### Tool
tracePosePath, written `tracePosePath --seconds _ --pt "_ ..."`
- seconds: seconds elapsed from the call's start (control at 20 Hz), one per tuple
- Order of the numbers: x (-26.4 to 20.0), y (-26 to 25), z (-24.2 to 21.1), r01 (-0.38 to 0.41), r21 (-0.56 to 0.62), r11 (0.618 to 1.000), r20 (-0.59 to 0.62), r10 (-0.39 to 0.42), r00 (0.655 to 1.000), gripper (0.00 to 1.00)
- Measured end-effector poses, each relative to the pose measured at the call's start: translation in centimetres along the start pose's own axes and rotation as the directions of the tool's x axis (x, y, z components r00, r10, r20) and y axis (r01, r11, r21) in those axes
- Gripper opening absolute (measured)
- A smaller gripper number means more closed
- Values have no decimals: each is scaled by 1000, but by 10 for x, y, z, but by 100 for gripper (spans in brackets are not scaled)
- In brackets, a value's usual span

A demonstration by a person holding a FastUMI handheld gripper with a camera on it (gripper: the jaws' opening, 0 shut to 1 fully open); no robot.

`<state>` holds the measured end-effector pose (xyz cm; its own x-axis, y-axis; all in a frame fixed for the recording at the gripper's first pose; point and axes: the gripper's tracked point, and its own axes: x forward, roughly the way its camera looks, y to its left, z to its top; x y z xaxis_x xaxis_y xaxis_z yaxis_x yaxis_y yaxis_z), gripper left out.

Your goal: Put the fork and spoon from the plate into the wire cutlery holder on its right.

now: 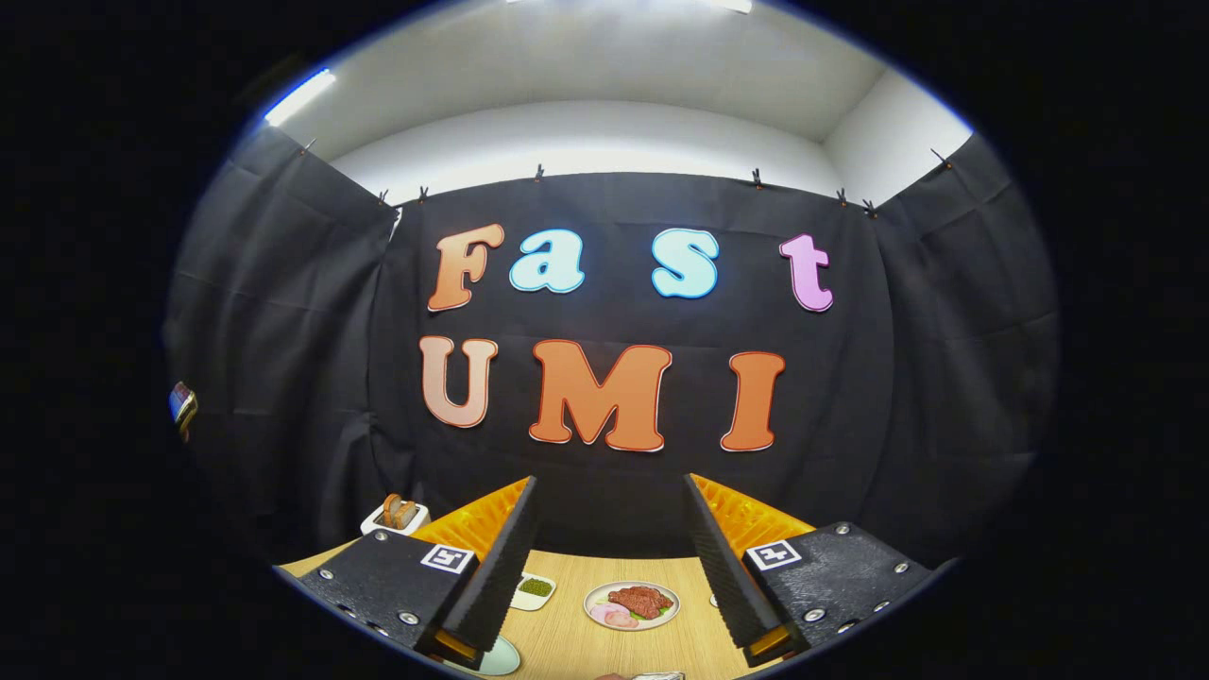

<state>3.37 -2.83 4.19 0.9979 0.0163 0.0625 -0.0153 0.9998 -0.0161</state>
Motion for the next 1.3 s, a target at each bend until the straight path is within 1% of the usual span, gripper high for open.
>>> tracePosePath --seconds 1.3 --pt "-1 4 -9 -3 -5 1000 3 3 1000 90"
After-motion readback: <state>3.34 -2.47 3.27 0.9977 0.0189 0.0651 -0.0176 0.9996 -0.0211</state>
